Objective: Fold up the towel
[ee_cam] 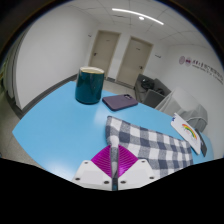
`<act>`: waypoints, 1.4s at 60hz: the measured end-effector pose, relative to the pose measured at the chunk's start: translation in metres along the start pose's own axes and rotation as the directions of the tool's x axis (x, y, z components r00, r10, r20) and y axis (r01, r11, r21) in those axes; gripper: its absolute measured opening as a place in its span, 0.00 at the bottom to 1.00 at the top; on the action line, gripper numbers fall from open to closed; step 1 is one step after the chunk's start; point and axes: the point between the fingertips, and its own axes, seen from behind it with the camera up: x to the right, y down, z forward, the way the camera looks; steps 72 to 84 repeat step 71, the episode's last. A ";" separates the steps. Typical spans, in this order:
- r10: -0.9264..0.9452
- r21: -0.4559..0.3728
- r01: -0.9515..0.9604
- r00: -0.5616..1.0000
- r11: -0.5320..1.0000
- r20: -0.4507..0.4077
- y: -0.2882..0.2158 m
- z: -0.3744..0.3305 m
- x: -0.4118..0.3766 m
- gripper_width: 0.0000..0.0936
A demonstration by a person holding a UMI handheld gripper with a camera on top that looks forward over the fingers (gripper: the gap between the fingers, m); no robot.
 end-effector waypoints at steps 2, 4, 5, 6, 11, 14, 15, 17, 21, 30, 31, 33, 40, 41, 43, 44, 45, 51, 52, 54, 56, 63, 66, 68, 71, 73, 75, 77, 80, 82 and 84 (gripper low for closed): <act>-0.006 0.005 0.006 1.000 1.000 0.016 -0.001 -0.001 -0.001 0.04; 0.035 0.018 -0.036 0.998 0.999 0.053 -0.005 -0.004 -0.003 0.02; 0.066 0.026 -0.069 0.995 0.997 0.074 -0.009 -0.009 -0.004 0.02; 0.102 0.031 -0.106 0.990 0.994 0.095 -0.015 -0.009 -0.006 0.02; 0.210 0.099 -0.221 0.971 0.970 0.113 -0.049 -0.026 0.029 0.02; 0.252 0.133 -0.265 0.962 0.955 0.108 -0.064 -0.042 0.066 0.02; 0.267 0.145 -0.282 0.957 0.949 0.111 -0.068 -0.045 0.078 0.02; 0.301 0.164 -0.316 0.947 0.934 0.111 -0.074 -0.052 0.103 0.02; 0.341 0.190 -0.351 0.936 0.917 0.085 -0.069 -0.061 0.162 0.03; 0.390 0.095 -0.389 0.921 0.916 0.002 0.004 -0.034 0.258 0.04; 0.386 0.069 -0.385 0.922 0.920 -0.001 0.015 -0.028 0.262 0.04; 0.385 0.017 -0.385 0.923 0.923 0.003 0.037 -0.017 0.267 0.04; 0.447 -0.074 -0.443 0.893 0.893 0.055 0.073 -0.001 0.271 0.09; 0.453 -0.071 -0.448 0.889 0.891 0.064 0.072 -0.001 0.272 0.11; 0.459 -0.066 -0.455 0.884 0.888 0.085 0.069 -0.004 0.272 0.19; 0.459 -0.066 -0.455 0.884 0.888 0.088 0.069 -0.004 0.273 0.31; 0.459 -0.072 -0.454 0.884 0.888 0.093 0.066 -0.005 0.273 0.33; 0.461 -0.045 -0.460 0.875 0.887 0.144 0.057 -0.027 0.284 0.83; 0.463 -0.041 -0.462 0.873 0.886 0.151 0.056 -0.032 0.287 0.89; 0.464 -0.037 -0.464 0.872 0.885 0.158 0.055 -0.040 0.292 0.91; 0.463 -0.035 -0.464 0.870 0.885 0.168 0.054 -0.050 0.295 0.88; 0.466 0.007 -0.472 0.872 0.881 0.149 0.058 -0.083 0.323 0.89; 0.480 0.021 -0.487 0.867 0.873 0.135 0.063 -0.095 0.334 0.89; 0.496 0.028 -0.503 0.859 0.864 0.131 0.066 -0.102 0.341 0.88; 0.524 0.035 -0.531 0.843 0.846 0.123 0.073 -0.114 0.351 0.88; 0.524 0.035 -0.531 0.843 0.846 0.123 0.073 -0.114 0.351 0.88; 0.524 0.035 -0.531 0.843 0.846 0.123 0.073 -0.114 0.351 0.88; 0.524 0.035 -0.531 0.843 0.846 0.123 0.073 -0.114 0.351 0.88; 0.524 0.035 -0.531 0.843 0.846 0.123 0.073 -0.114 0.351 0.88; 0.524 0.035 -0.531 0.843 0.846 0.123 0.073 -0.114 0.351 0.88; 0.524 0.035 -0.531 0.843 0.846 0.123 0.073 -0.114 0.351 0.88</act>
